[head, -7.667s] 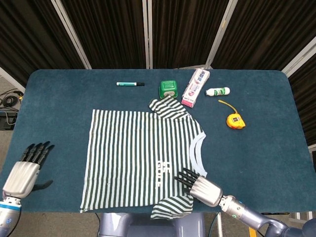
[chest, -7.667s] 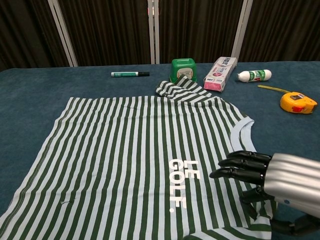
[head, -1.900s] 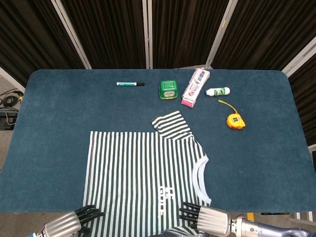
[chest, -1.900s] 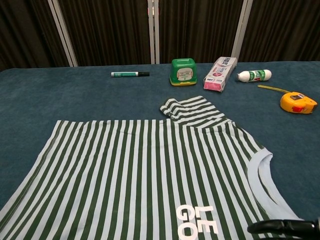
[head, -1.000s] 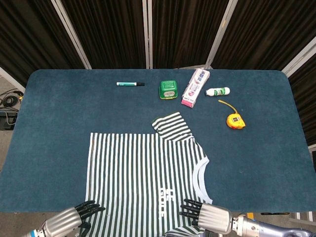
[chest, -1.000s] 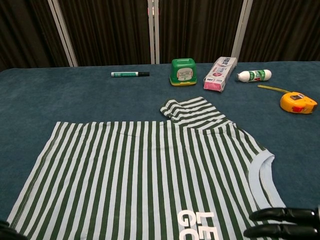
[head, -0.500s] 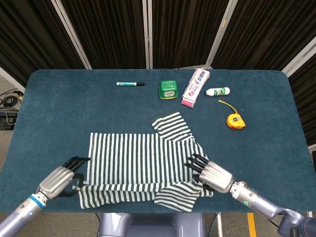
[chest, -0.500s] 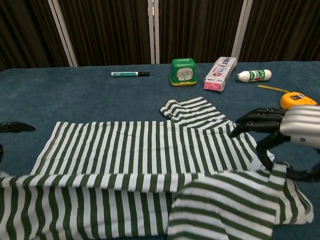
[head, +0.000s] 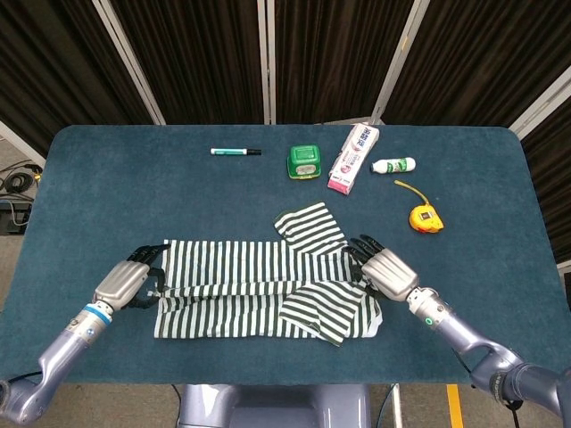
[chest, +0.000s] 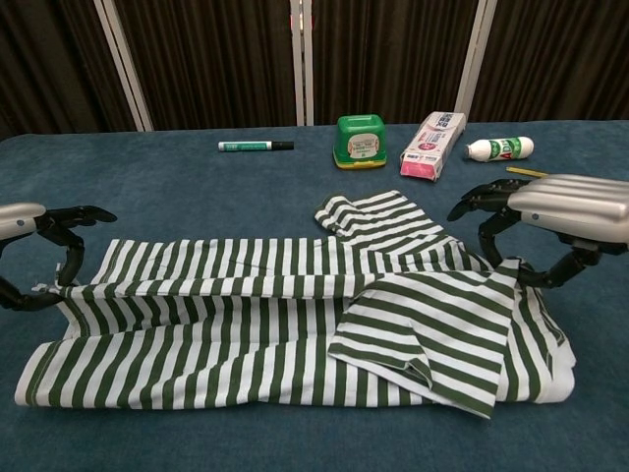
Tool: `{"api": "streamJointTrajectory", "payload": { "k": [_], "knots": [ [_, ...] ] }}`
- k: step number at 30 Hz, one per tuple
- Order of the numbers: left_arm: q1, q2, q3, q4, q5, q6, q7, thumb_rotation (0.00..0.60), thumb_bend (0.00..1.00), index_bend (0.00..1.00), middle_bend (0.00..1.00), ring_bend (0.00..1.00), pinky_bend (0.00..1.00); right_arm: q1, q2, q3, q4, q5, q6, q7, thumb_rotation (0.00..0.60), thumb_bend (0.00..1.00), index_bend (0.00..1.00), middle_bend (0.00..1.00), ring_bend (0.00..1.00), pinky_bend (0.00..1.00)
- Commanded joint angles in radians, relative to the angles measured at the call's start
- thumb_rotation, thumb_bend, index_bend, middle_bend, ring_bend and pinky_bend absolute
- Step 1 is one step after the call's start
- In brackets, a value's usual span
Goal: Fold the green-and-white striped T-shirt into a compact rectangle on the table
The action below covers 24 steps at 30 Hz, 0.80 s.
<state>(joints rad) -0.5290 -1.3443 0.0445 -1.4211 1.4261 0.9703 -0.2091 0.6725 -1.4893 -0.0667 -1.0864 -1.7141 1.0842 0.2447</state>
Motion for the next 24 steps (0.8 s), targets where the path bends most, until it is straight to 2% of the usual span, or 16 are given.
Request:
{"api": "streamJointTrajectory", "payload": {
  "k": [1,9,17,24],
  "knots": [
    [-0.013,-0.015,-0.016,0.019,-0.011,-0.016,-0.003,0.6,0.47,0.84,0.0,0.0,0.0,0.015,-0.028,0.014,0.039,0.019,-0.027,0.012,0.6,0.43,0.77,0.13,0.0,0.0],
    [-0.046,-0.028,-0.056,0.039,-0.057,-0.069,0.017,0.6,0.47,0.83,0.0,0.0,0.0,0.041,-0.059,0.039,0.084,0.044,-0.06,0.011,0.6,0.43,0.77,0.13,0.0,0.0],
    [-0.104,-0.031,-0.109,0.056,-0.178,-0.19,0.066,0.6,0.47,0.83,0.0,0.0,0.0,0.056,-0.078,0.071,0.103,0.096,-0.099,-0.017,0.6,0.43,0.77,0.13,0.0,0.0],
    [-0.122,-0.047,-0.139,0.093,-0.239,-0.22,0.08,0.6,0.47,0.83,0.0,0.0,0.0,0.064,-0.089,0.085,0.116,0.12,-0.116,-0.027,0.6,0.42,0.77,0.13,0.0,0.0]
  ]
}}
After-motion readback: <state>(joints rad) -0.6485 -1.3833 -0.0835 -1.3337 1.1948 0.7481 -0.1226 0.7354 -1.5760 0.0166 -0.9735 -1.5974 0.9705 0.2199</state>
